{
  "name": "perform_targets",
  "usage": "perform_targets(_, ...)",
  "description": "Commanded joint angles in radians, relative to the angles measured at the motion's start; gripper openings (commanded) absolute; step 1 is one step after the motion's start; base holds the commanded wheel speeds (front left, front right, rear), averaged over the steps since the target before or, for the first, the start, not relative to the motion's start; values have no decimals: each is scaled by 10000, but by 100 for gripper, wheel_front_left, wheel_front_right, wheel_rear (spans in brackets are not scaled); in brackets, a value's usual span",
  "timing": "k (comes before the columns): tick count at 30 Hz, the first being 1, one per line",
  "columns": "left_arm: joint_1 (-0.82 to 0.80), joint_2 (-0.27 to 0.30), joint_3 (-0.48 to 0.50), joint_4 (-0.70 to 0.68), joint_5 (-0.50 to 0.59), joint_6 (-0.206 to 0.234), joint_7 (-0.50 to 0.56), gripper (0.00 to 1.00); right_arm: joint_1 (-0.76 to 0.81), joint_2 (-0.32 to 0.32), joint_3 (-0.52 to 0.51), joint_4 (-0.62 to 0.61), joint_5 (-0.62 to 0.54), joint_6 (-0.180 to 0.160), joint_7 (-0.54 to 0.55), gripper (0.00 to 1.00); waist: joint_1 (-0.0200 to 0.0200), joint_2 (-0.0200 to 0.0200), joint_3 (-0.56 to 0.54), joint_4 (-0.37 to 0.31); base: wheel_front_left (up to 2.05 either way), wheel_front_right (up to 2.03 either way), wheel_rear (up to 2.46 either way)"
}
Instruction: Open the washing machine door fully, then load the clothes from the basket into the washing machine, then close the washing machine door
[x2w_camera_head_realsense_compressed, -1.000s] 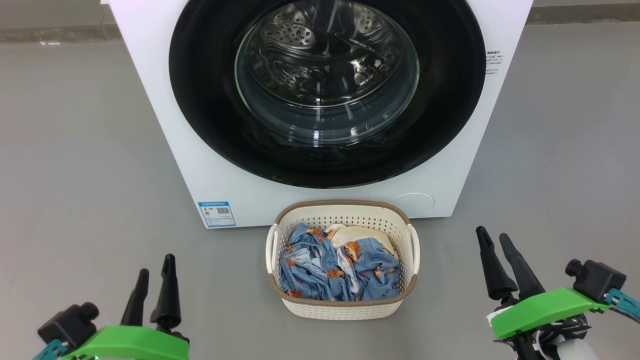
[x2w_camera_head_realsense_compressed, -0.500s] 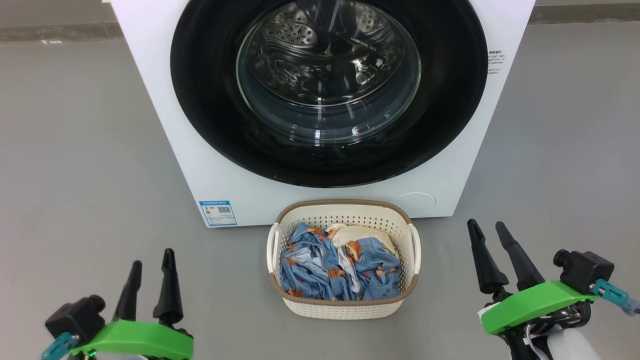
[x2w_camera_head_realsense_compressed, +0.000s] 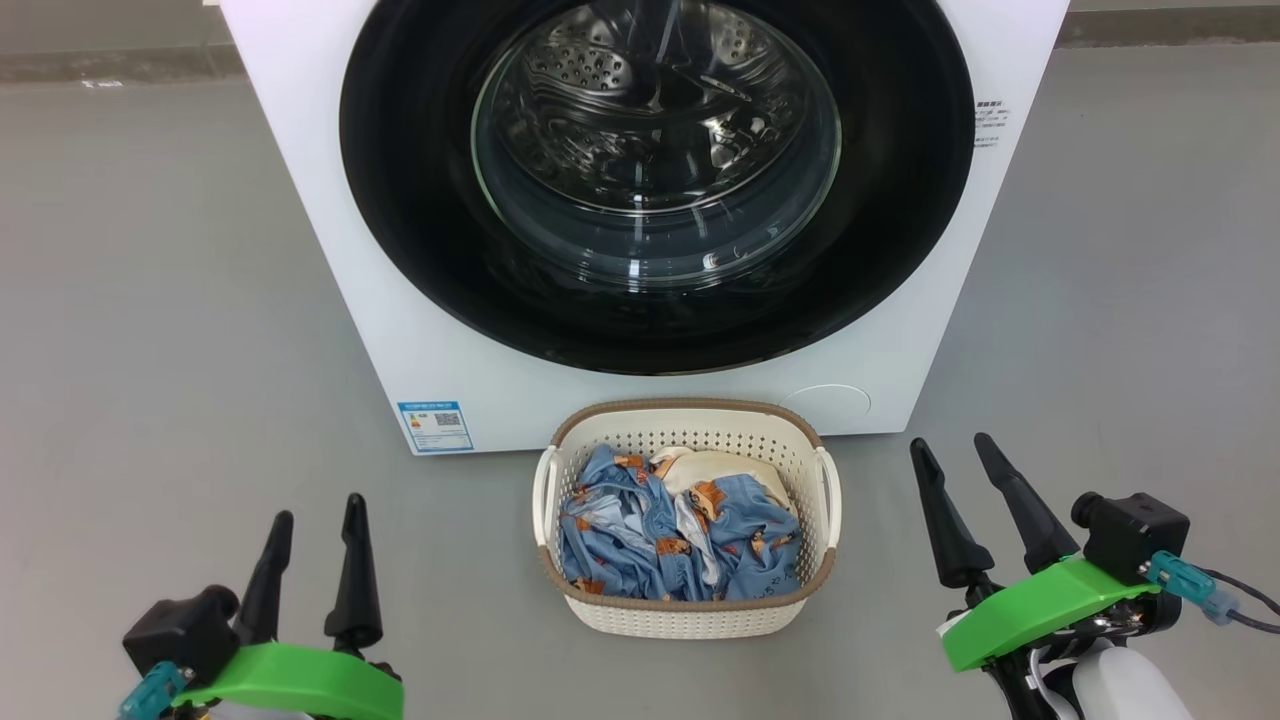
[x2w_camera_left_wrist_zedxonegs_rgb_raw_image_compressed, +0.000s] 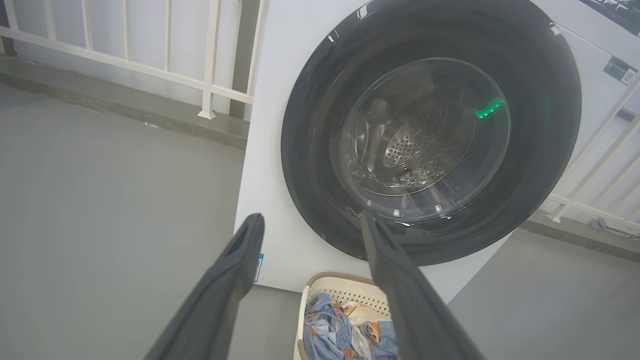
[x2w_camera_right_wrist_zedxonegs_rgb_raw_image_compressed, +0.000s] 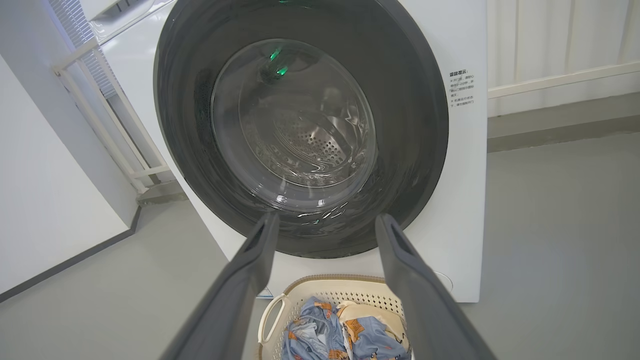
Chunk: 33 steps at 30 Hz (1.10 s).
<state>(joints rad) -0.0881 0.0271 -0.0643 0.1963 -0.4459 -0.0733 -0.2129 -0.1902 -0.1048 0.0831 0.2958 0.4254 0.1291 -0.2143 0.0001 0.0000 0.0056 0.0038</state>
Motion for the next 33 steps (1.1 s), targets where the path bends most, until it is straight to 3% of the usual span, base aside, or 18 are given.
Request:
perform_targets(1, -496, 203, 219, -204, 276, 43, -151, 100, -439, -98, 258, -209, -280, 14, -143, 100, 0, 0, 2, -1, 0, 0, 0)
perform_targets(13, -627, 231, 94, -122, 1241, 11, -488, 100, -627, -152, 435, -46, -1474, 16, -475, 100, 0, 0, 9, 23, 0, 0, 0)
perform_targets(33, -633, 231, 44, 71, 1250, -69, -488, 100, -667, -124, 484, 87, -1390, 16, -475, 100, 0, 0, 27, 15, 0, 0, 0)
